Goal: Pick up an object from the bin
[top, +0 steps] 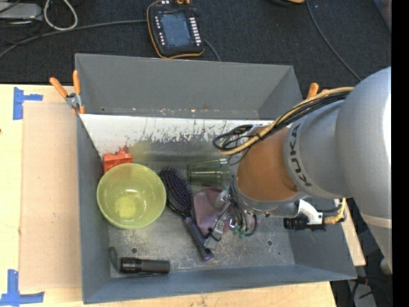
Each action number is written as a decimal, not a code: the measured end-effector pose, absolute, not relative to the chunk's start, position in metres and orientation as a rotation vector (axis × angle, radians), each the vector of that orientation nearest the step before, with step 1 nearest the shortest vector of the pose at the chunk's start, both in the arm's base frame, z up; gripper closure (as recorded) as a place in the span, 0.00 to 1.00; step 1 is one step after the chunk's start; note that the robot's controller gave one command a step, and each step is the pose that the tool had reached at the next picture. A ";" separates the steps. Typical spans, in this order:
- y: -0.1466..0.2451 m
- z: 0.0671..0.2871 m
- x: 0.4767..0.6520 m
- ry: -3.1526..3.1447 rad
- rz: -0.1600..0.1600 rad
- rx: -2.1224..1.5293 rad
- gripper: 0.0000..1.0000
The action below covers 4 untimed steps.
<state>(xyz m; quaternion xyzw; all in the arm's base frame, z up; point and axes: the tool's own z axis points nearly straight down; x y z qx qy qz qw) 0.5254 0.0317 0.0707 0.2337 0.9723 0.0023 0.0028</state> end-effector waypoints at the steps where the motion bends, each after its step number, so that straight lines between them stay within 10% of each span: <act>1: 0.046 0.072 0.497 3.026 -0.001 0.863 1.00; 4: 0.045 0.106 0.496 3.031 -0.003 0.862 1.00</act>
Offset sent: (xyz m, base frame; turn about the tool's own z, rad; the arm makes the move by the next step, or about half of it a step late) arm 0.0000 0.0000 0.0000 0.0000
